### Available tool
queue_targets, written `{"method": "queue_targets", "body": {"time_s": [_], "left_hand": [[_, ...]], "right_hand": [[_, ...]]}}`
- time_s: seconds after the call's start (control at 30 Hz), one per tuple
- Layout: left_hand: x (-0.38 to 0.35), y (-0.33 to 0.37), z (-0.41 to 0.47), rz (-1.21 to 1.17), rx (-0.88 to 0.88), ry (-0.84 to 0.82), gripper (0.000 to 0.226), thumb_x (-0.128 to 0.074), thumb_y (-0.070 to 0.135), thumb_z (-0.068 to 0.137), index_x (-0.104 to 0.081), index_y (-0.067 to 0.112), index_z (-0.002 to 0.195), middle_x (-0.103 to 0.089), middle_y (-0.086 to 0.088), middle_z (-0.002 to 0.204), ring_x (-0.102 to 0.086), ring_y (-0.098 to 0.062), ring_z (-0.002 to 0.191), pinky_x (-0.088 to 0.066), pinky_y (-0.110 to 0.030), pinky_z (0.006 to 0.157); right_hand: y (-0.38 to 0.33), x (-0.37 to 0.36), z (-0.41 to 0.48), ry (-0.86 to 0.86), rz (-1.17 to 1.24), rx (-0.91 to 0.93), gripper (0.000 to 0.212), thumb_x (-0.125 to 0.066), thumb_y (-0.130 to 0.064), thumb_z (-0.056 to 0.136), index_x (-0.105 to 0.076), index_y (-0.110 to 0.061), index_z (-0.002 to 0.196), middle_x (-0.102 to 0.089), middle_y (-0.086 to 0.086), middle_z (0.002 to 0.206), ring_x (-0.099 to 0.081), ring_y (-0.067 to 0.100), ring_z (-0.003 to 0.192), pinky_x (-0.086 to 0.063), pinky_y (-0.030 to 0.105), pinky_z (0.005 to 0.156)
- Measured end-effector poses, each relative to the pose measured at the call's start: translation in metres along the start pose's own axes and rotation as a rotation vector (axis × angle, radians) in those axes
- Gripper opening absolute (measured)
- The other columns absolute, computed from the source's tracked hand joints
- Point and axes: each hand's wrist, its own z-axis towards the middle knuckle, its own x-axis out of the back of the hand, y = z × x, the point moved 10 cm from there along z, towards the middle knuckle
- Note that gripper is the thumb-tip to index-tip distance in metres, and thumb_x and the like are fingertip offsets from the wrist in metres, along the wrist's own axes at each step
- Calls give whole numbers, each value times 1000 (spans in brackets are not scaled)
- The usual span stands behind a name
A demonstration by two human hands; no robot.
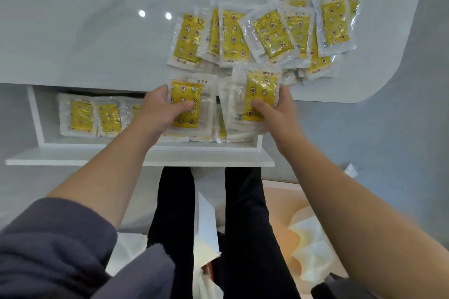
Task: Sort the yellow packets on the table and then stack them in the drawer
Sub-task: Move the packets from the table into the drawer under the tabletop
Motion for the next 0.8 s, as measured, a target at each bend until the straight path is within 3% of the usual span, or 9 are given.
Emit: {"method": "queue_targets", "body": {"time_s": [0.1, 0.2, 0.3, 0.4, 0.47, 0.6, 0.67, 0.73, 0.8], "left_hand": [[23, -49, 11, 19, 42, 0, 30, -80, 22, 76, -62, 15, 99, -70, -4, 108, -65, -24, 104, -50, -48, 96], [50, -90, 23, 30, 103, 72, 69, -78, 28, 79, -45, 7, 137, -42, -8, 148, -43, -28, 133, -34, -40, 109], [74, -123, 34, -35, 144, 130, 85, -74, 26, 83, -25, 4, 149, -23, -7, 158, -27, -25, 143, -27, -37, 110], [90, -143, 46, -95, 166, 129, 124, -87, 55, 52, -28, 6, 149, -33, -7, 154, -37, -27, 138, -31, -44, 112], [96, -150, 58, -111, 159, 119, 115, -87, 50, 58, -29, 7, 148, -36, -8, 153, -41, -28, 135, -34, -48, 111], [105, -154, 77, -113, 111, 163, 93, -75, 28, 82, -17, 9, 153, -23, -6, 159, -29, -26, 143, -27, -46, 115], [112, -153, 85, -112, 80, 187, 93, -75, 27, 82, -18, 9, 152, -23, -6, 159, -30, -25, 142, -26, -44, 115], [116, -155, 88, -124, 71, 193, 96, -77, 27, 79, -18, 8, 152, -23, -7, 158, -31, -25, 142, -26, -40, 115], [114, -156, 90, -130, 61, 178, 92, -75, 24, 82, -17, 6, 152, -22, -6, 159, -30, -23, 142, -25, -31, 110]], "right_hand": [[46, -31, -6, -45, -12, -81, 18, -64, -5, 88, -63, -23, 94, -72, -3, 88, -70, 10, 79, -57, 26, 74], [92, -47, -3, 13, 6, -192, 14, -63, -10, 91, -62, -24, 94, -71, -5, 90, -69, 11, 82, -55, 24, 73], [134, -55, 5, 83, -20, -308, 11, -64, -17, 91, -62, -24, 99, -69, -2, 100, -67, 18, 94, -54, 37, 87], [163, -64, 15, 103, -78, -381, 51, -68, -33, 83, -54, -18, 130, -61, 4, 128, -59, 26, 117, -48, 48, 101], [168, -74, 21, 94, -77, -391, 67, -67, -34, 85, -40, -19, 144, -48, 4, 145, -47, 27, 131, -40, 49, 108], [162, -107, 42, 42, -103, -319, 69, -59, -24, 96, -21, -14, 153, -28, 4, 157, -31, 26, 142, -31, 38, 109], [159, -125, 51, 20, -166, -297, 67, -56, -20, 96, -21, -11, 152, -34, 7, 154, -41, 26, 134, -38, 34, 103], [157, -138, 55, -1, -304, -267, 62, -52, -14, 96, -25, -9, 151, -55, 12, 128, -61, 20, 95, -50, 27, 77], [157, -138, 55, 12, -398, -244, 59, -50, -9, 93, -30, -9, 149, -57, 5, 95, -52, 11, 63, -42, 22, 50]]}}
